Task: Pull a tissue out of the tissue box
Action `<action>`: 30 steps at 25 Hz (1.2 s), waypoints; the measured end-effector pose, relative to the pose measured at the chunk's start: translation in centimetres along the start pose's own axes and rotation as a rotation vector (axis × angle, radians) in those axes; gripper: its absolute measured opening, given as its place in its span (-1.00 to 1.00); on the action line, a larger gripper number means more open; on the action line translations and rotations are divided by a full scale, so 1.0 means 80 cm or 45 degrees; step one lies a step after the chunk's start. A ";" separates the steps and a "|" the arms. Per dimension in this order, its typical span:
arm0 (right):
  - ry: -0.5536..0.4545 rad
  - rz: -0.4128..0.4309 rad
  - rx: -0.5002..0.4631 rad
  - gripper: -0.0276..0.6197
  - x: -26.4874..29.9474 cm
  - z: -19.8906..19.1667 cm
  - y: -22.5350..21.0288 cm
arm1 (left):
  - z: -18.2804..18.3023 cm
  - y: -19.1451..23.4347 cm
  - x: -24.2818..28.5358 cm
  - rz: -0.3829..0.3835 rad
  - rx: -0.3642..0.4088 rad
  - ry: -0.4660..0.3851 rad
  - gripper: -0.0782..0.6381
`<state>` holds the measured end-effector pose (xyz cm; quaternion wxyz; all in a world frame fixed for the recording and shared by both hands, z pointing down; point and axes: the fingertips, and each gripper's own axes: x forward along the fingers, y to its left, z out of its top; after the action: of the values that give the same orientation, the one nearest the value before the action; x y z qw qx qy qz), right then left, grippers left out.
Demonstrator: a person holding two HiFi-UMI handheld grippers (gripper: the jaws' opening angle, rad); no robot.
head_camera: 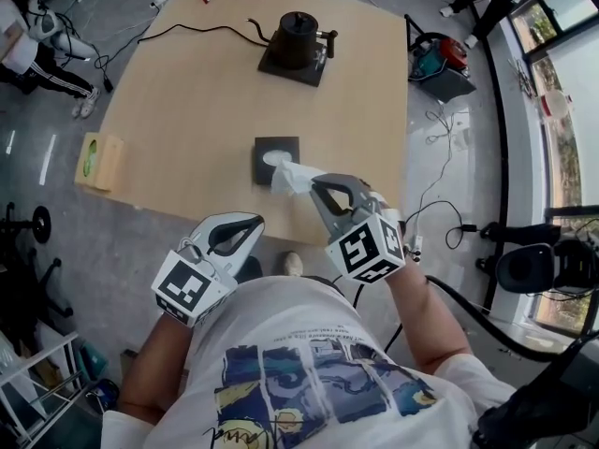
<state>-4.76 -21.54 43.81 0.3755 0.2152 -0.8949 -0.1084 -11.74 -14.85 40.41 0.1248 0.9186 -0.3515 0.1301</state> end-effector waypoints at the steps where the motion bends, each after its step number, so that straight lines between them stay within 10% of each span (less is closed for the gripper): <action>1: -0.007 0.001 0.005 -0.90 -0.008 -0.003 0.001 | -0.001 -0.005 0.002 0.004 0.000 0.002 -0.76; 30: -0.139 0.026 -0.039 -0.90 -0.137 -0.029 0.027 | 0.006 -0.072 0.021 0.151 -0.012 -0.014 -0.76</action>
<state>3.10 -14.57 39.32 0.3306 0.1941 -0.9144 -0.1297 -6.51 -11.90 39.69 0.1192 0.8962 -0.4068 0.1306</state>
